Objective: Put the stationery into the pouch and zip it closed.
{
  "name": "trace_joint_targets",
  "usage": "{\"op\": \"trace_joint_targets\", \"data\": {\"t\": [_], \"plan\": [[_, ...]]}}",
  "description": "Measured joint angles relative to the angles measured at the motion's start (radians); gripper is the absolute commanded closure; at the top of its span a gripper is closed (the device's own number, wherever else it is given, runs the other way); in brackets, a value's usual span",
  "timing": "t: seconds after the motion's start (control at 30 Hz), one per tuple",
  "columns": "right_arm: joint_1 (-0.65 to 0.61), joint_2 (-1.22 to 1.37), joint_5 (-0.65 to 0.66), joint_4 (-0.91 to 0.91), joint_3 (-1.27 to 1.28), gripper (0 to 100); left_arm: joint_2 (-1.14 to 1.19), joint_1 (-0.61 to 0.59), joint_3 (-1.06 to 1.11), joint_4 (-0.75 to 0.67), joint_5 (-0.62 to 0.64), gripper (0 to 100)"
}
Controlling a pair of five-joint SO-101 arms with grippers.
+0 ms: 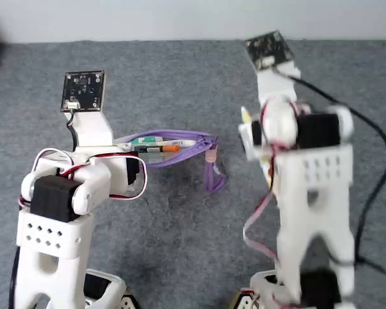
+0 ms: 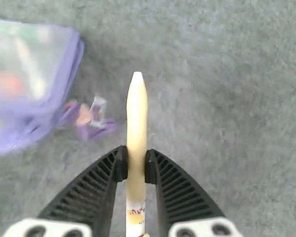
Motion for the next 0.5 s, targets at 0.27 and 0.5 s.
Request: {"op": "trace_joint_targets", "data": {"t": [0.27,0.5], "plan": [[-0.195,-0.382,-0.166,-0.071,0.284,99.1,0.000,0.000,0.000,0.000,0.000,99],[-0.405,-0.746,-0.295,-0.433,0.635,99.1,0.000,0.000,0.000,0.000,0.000,99]]}}
